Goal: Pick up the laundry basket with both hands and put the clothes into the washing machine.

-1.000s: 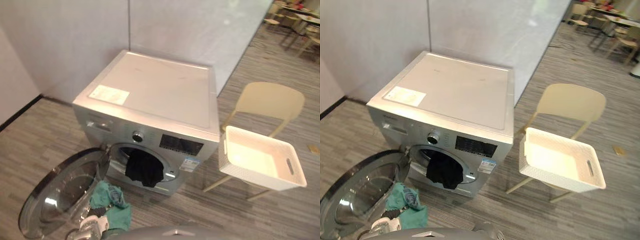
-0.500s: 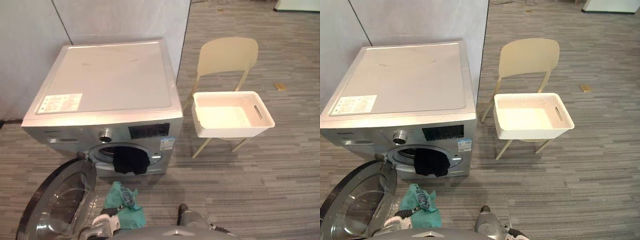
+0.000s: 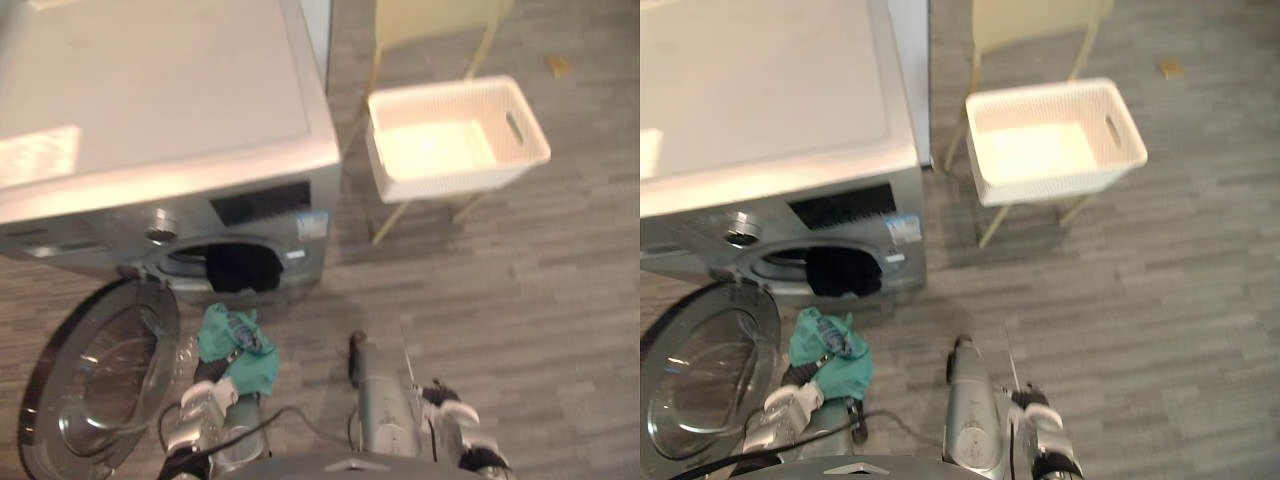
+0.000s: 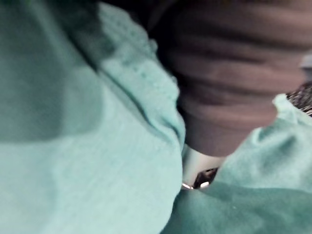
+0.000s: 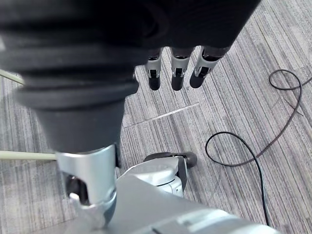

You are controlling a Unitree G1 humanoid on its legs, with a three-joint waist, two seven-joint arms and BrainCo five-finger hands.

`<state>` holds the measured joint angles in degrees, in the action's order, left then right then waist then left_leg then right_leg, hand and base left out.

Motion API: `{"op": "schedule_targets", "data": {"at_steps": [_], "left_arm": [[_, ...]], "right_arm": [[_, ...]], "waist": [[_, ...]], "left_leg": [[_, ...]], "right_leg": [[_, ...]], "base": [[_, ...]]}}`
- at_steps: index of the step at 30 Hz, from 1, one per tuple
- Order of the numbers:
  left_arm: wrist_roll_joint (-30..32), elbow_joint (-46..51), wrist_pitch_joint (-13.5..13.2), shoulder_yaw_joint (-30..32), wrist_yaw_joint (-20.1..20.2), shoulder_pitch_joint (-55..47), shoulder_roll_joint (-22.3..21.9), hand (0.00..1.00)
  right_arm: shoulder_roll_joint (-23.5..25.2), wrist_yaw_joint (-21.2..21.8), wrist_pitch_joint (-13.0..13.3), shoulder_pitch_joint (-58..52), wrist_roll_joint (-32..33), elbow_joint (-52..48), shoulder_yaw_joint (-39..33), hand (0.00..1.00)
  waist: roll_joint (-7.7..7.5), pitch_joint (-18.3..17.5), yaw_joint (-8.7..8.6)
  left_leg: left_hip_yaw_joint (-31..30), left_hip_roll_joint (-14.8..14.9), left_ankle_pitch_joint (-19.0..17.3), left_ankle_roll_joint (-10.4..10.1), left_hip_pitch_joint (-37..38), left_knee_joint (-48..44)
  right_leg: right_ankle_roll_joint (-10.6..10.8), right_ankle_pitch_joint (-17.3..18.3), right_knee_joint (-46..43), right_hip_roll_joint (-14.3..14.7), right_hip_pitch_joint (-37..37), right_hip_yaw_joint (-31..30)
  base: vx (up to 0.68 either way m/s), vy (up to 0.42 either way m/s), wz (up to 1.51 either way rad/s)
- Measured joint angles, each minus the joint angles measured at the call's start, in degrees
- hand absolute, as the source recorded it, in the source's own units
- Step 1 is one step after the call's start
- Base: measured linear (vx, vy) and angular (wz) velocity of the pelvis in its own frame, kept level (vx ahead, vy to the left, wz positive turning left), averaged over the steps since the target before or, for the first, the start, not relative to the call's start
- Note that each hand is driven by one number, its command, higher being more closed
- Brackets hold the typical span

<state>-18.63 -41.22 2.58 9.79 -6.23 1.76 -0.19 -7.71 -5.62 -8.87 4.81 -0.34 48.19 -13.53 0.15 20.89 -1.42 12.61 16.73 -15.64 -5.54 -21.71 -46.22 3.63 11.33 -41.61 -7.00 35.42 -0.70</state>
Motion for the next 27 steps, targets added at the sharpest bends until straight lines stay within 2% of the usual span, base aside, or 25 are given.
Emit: {"op": "schedule_targets", "data": {"at_steps": [1, 2, 3, 5, 7, 8, 13, 19, 22, 25, 27], "left_arm": [[-0.2, -0.1, 0.0, -0.5, -0.2, 1.0, 0.0, 1.0], [-0.5, -0.4, 0.0, -1.7, -0.8, 3.2, -0.1, 1.0], [-1.4, -1.2, -0.1, -2.4, -1.2, 6.5, 0.0, 1.0], [-2.7, -2.8, 0.3, -2.8, -1.8, 11.4, 0.1, 1.0], [-5.0, -3.6, 0.4, -2.7, -3.0, 14.6, 0.4, 1.0], [-6.4, -4.4, 0.4, -2.5, -3.9, 17.1, 0.8, 1.0], [-13.2, -5.1, 0.5, 2.1, -7.6, 26.4, 3.9, 1.0], [-20.3, -7.1, 0.4, 6.4, -9.7, 34.7, 8.4, 1.0], [-24.6, -7.2, 0.0, 7.2, -10.6, 38.1, 11.2, 1.0], [-28.6, -7.0, -0.2, 7.3, -11.8, 42.7, 15.3, 1.0], [-28.7, -6.6, -0.2, 6.2, -12.6, 46.6, 18.8, 1.0]], "right_arm": [[0.0, -0.4, 0.1, 0.8, 0.0, -0.3, 0.5, 0.0], [-0.1, -1.2, 0.3, 2.8, 0.2, -0.8, 0.7, 0.0], [-0.3, -1.9, 0.3, 4.9, 0.7, -1.9, 1.6, 0.0], [-0.2, -3.2, 0.7, 6.8, 1.2, -4.0, 1.6, 0.0], [-0.1, -4.1, 1.4, 8.0, 2.4, -5.1, 1.6, 0.0], [-0.1, -5.0, 1.4, 9.3, 2.9, -5.6, 1.6, 0.0], [0.3, -7.4, 2.5, 13.0, 5.3, -7.6, 1.5, 0.0], [0.7, -9.4, 3.0, 13.6, 7.9, -9.0, 0.6, 0.0], [1.3, -9.9, 3.7, 13.6, 7.9, -9.0, -0.3, 0.0], [1.6, -10.1, 4.3, 13.6, 10.1, -9.0, -1.2, 0.0], [2.3, -10.1, 4.5, 13.1, 11.6, -9.2, -1.2, 0.0]], "waist": [[0.04, 0.3, -0.01], [0.31, 1.3, -0.02], [-0.03, 3.6, -0.1], [-0.13, 6.1, -0.23], [-0.37, 6.6, -0.22], [-0.45, 7.9, -0.3], [-0.87, 10.8, -0.5], [-1.14, 11.1, -1.03], [-1.23, 11.1, -1.41], [-1.43, 11.2, -1.85], [-1.51, 11.3, -2.22]], "left_leg": [[0.0, 0.4, -2.0, -0.2, -1.5, -0.8], [-0.2, 1.3, -6.9, -0.8, -4.1, -1.7], [-1.3, 1.4, -9.4, -3.1, -6.8, -3.4], [-2.5, 1.5, -9.8, -3.2, -11.3, -6.8], [-3.1, 1.9, -10.3, -3.0, -16.5, -9.9], [-3.6, 2.1, -10.6, -3.2, -19.1, -11.4], [-5.1, 4.5, -11.7, -3.5, -32.0, -18.5], [-6.7, 6.3, -13.1, -3.3, -42.3, -25.0], [-6.8, 6.4, -13.2, -2.9, -45.8, -26.2], [-6.9, 6.7, -13.5, -2.4, -50.0, -27.8], [-7.1, 6.7, -13.7, -2.0, -53.0, -28.6]], "right_leg": [[-0.2, 0.2, -1.8, 0.4, 2.5, -0.2], [-0.2, 0.6, -5.0, 1.2, 6.9, -0.2], [-0.2, 0.7, -7.4, 1.3, 10.0, -0.3], [-0.4, 0.4, -9.7, 1.2, 13.7, -0.4], [-0.6, 0.3, -12.0, 1.3, 18.8, -0.6], [-0.7, 0.3, -13.2, 1.4, 21.3, -0.7], [-0.6, -0.7, -17.2, 3.3, 33.4, -0.8], [-0.6, -2.0, -20.1, 4.4, 42.3, -0.9], [0.4, -2.8, -19.7, 4.6, 45.2, -1.1], [1.2, -4.4, -18.8, 5.1, 48.4, -1.7], [1.7, -6.0, -17.5, 5.2, 50.4, -1.7]], "base": [[-0.24, -0.042, -0.24], [-0.19, -0.025, -0.16], [-0.22, -0.028, -0.1], [-0.18, -0.032, 0.04], [-0.11, -0.036, 0.01], [-0.07, -0.041, -0.03], [-0.04, -0.032, -0.14], [-0.02, 0.033, -0.15], [-0.06, 0.036, -0.06], [-0.09, 0.051, -0.13], [-0.08, 0.069, -0.14]]}}
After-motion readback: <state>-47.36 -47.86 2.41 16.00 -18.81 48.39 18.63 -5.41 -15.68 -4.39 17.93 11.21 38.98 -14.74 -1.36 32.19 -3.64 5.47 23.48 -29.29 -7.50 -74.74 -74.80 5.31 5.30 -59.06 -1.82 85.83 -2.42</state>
